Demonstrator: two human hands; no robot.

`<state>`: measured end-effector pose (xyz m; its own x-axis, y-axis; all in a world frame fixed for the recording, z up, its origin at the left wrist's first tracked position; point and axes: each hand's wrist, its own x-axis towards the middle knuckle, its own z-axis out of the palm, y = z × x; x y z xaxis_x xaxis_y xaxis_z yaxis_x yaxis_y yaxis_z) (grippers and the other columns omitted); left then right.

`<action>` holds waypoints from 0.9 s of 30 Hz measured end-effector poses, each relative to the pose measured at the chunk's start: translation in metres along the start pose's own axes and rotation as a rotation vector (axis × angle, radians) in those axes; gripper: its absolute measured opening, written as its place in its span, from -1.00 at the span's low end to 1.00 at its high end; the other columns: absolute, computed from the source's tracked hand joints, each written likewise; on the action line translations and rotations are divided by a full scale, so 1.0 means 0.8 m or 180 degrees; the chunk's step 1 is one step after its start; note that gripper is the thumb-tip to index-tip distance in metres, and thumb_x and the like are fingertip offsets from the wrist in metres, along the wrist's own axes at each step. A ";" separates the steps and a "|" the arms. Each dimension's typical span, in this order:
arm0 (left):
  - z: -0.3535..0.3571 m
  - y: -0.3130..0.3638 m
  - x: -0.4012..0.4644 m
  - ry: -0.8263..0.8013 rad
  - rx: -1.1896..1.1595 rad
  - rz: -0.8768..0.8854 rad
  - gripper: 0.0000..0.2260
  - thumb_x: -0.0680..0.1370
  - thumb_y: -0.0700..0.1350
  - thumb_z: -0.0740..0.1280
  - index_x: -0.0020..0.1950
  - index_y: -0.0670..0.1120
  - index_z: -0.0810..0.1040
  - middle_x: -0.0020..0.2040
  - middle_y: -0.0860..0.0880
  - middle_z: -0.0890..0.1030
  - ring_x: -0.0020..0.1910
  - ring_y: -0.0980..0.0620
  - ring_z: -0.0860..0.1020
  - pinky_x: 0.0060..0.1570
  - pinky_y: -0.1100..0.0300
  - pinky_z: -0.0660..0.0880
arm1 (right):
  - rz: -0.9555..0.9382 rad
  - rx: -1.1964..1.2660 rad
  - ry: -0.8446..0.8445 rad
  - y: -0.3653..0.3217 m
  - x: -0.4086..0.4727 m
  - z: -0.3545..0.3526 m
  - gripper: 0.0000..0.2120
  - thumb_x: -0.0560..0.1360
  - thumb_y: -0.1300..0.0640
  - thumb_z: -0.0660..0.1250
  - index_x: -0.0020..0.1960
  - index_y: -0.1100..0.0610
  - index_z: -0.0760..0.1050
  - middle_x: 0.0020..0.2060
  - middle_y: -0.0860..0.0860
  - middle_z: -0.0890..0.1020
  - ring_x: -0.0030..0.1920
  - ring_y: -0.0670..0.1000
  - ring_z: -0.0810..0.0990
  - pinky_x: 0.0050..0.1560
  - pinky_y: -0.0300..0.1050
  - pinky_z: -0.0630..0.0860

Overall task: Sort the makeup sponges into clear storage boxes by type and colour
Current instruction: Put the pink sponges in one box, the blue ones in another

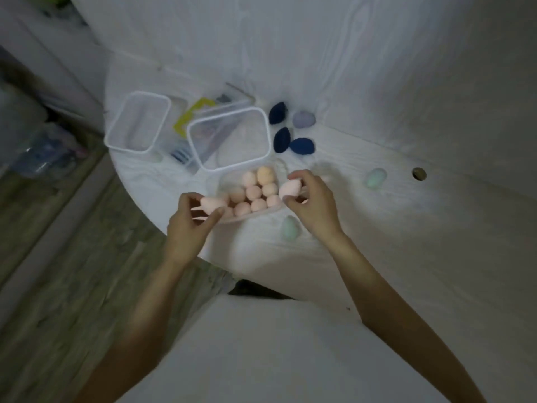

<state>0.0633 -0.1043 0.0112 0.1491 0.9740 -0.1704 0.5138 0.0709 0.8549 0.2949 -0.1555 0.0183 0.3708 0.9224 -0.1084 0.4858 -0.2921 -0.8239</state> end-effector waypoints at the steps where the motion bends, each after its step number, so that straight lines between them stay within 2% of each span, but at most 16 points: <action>1: -0.006 -0.008 0.002 0.0080 -0.0125 -0.0121 -0.67 0.44 -0.01 0.44 0.08 -0.03 0.38 -0.03 0.11 0.54 -0.06 0.11 0.57 -0.14 0.28 0.48 | -0.0152 -0.0030 -0.0075 -0.006 0.011 0.013 -0.67 0.40 0.20 0.40 0.11 -0.01 0.43 0.03 -0.01 0.52 -0.13 -0.07 0.56 -0.22 -0.38 0.41; 3: -0.022 -0.025 0.011 0.0220 -0.0340 -0.0295 -0.67 0.45 -0.02 0.43 0.10 -0.04 0.37 -0.01 0.10 0.53 -0.08 0.14 0.56 -0.18 0.35 0.46 | -0.0547 -0.0098 -0.0308 -0.023 0.038 0.051 -0.69 0.40 0.25 0.37 0.10 0.01 0.44 0.03 -0.02 0.50 -0.07 -0.03 0.56 -0.12 -0.25 0.51; 5: -0.027 -0.032 0.023 0.0241 -0.0498 -0.0347 -0.67 0.45 -0.03 0.44 0.10 -0.05 0.37 -0.01 0.13 0.53 -0.10 0.21 0.56 -0.19 0.39 0.47 | -0.0927 -0.0468 -0.0493 -0.031 0.058 0.079 -0.70 0.40 0.28 0.33 0.10 0.05 0.45 0.04 -0.02 0.49 -0.12 0.00 0.56 -0.11 -0.11 0.55; 7: -0.026 -0.032 0.036 0.0175 -0.0592 -0.0299 -0.68 0.45 -0.06 0.45 0.09 -0.06 0.38 -0.02 0.16 0.54 -0.11 0.27 0.56 -0.17 0.40 0.48 | -0.1323 -0.1129 -0.0604 -0.032 0.076 0.098 -0.73 0.41 0.29 0.31 0.09 0.10 0.47 0.05 0.01 0.50 -0.21 0.06 0.56 -0.25 -0.04 0.52; 9: -0.024 -0.029 0.050 0.0069 -0.0669 -0.0258 -0.68 0.45 -0.08 0.45 0.08 -0.05 0.38 -0.02 0.18 0.54 -0.12 0.34 0.55 -0.18 0.44 0.47 | -0.1887 -0.1982 -0.0669 -0.025 0.089 0.110 -0.76 0.39 0.29 0.31 0.04 0.13 0.50 0.00 0.05 0.53 -0.27 0.10 0.55 -0.37 -0.09 0.43; 10: -0.023 -0.028 0.056 0.0019 -0.0715 -0.0248 -0.68 0.45 -0.10 0.45 0.09 -0.06 0.38 -0.02 0.18 0.53 -0.12 0.34 0.55 -0.18 0.46 0.46 | -0.2204 -0.2346 -0.0613 -0.019 0.094 0.113 -0.78 0.37 0.28 0.30 0.01 0.14 0.52 -0.05 0.06 0.56 -0.27 0.10 0.55 -0.34 -0.11 0.39; 12: -0.016 -0.028 0.065 -0.0023 -0.0794 -0.0227 -0.67 0.44 -0.11 0.46 0.09 -0.06 0.38 -0.02 0.20 0.53 -0.09 0.29 0.56 -0.18 0.46 0.45 | -0.2624 -0.2710 -0.0386 -0.007 0.102 0.117 -0.81 0.37 0.23 0.25 -0.05 0.15 0.56 -0.11 0.05 0.61 -0.19 0.10 0.56 -0.16 -0.09 0.38; 14: -0.012 -0.030 0.072 -0.0009 -0.0904 -0.0216 -0.68 0.44 -0.13 0.45 0.09 -0.05 0.39 -0.03 0.20 0.53 -0.07 0.22 0.57 -0.18 0.47 0.44 | -0.2706 -0.2879 -0.0359 -0.007 0.109 0.121 -0.87 0.38 0.23 0.25 -0.15 0.14 0.57 -0.19 0.02 0.63 -0.17 0.09 0.56 -0.07 -0.10 0.34; 16: -0.008 -0.032 0.077 0.0010 -0.1053 -0.0220 -0.69 0.44 -0.15 0.45 0.08 -0.05 0.39 -0.02 0.18 0.54 -0.06 0.19 0.57 -0.18 0.46 0.44 | -0.2608 -0.3151 -0.0562 -0.013 0.114 0.124 -0.93 0.33 0.23 0.30 -0.27 0.12 0.55 -0.32 -0.01 0.61 -0.24 0.07 0.53 -0.10 -0.12 0.28; 19: -0.002 -0.033 0.083 0.0018 -0.1213 -0.0223 -0.70 0.45 -0.17 0.45 0.08 -0.05 0.40 -0.03 0.15 0.54 -0.09 0.19 0.57 -0.20 0.46 0.44 | -0.2539 -0.3338 -0.0892 -0.015 0.116 0.126 -0.90 0.23 0.25 0.41 -0.29 0.10 0.55 -0.46 -0.01 0.55 -0.32 0.06 0.49 -0.14 -0.13 0.23; 23: 0.003 -0.041 0.092 -0.0032 -0.1151 -0.0158 -0.69 0.45 -0.14 0.45 0.11 -0.02 0.40 0.01 0.18 0.54 -0.01 0.11 0.58 -0.09 0.35 0.50 | -0.2558 -0.3524 -0.0963 -0.012 0.116 0.134 -0.93 0.27 0.20 0.41 -0.30 0.07 0.54 -0.51 -0.03 0.52 -0.28 0.05 0.47 -0.18 -0.11 0.19; 25: 0.005 -0.046 0.096 -0.0026 -0.1028 0.0036 -0.69 0.46 -0.13 0.44 0.12 0.00 0.41 0.06 0.14 0.53 0.06 0.09 0.56 0.02 0.24 0.52 | -0.2509 -0.3649 -0.1024 -0.014 0.114 0.140 -0.92 0.28 0.17 0.40 -0.35 0.04 0.53 -0.52 -0.06 0.52 -0.26 0.05 0.46 -0.18 -0.10 0.17; 27: 0.007 -0.047 0.100 0.0014 -0.0815 0.0268 -0.70 0.46 -0.12 0.43 0.13 0.00 0.42 0.11 0.09 0.53 0.08 0.10 0.55 0.06 0.25 0.49 | -0.2439 -0.3646 -0.0962 -0.012 0.109 0.143 -0.93 0.30 0.16 0.37 -0.35 0.04 0.54 -0.48 -0.07 0.54 -0.24 0.04 0.46 -0.18 -0.10 0.15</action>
<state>0.0605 -0.0303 -0.0375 0.1785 0.9797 -0.0918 0.2692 0.0411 0.9622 0.2319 -0.0433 -0.0466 -0.3857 0.9191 -0.0799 0.9061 0.3937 0.1547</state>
